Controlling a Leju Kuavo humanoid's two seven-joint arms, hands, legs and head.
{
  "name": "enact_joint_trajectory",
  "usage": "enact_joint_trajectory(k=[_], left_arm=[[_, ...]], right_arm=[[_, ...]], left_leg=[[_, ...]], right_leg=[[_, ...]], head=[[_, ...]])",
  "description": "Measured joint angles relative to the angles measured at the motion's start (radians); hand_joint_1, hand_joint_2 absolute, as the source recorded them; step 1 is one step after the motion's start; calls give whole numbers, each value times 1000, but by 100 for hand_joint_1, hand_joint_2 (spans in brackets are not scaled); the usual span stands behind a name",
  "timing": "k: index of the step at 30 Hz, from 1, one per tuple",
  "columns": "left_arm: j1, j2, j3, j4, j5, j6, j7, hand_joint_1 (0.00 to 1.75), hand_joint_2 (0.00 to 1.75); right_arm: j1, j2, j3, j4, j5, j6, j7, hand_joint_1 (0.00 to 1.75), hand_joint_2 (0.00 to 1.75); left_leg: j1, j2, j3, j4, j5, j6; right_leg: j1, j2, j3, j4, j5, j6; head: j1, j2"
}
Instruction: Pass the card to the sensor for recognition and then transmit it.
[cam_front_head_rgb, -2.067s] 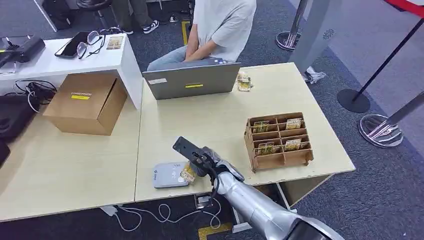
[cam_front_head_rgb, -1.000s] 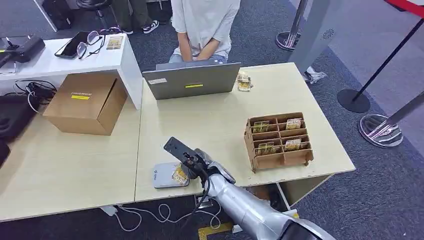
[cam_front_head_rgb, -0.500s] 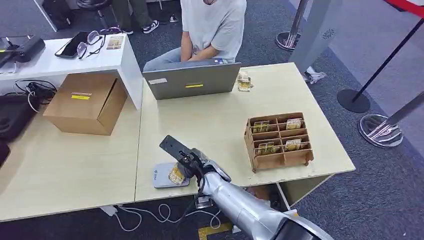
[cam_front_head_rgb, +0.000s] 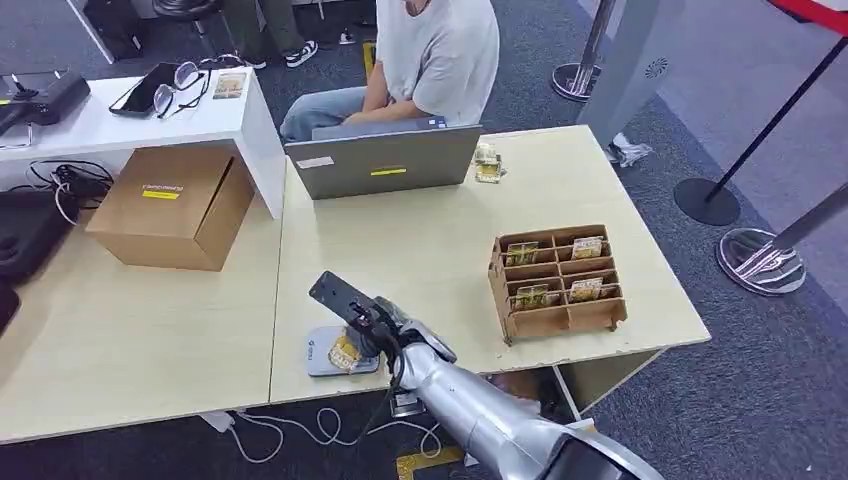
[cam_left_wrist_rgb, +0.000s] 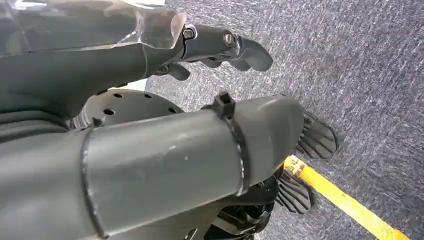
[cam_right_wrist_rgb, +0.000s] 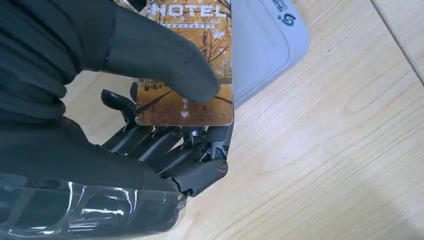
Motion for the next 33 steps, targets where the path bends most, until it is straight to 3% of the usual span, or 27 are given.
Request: enact_joint_trajectory(k=[15, 33], left_arm=[[0, -1, 0, 0, -14, -3, -36, 0, 0], [0, -2, 0, 0, -2, -3, -19, 0, 0]], right_arm=[[0, -7, 0, 29, 15, -45, -35, 175, 175], [0, -9, 0, 48, 48, -55, -42, 175, 175]], left_leg=[[0, 0, 0, 0, 0, 0], [0, 0, 0, 0, 0, 0]], right_leg=[[0, 0, 0, 0, 0, 0], [0, 0, 0, 0, 0, 0]], head=[[0, 0], [0, 0]])
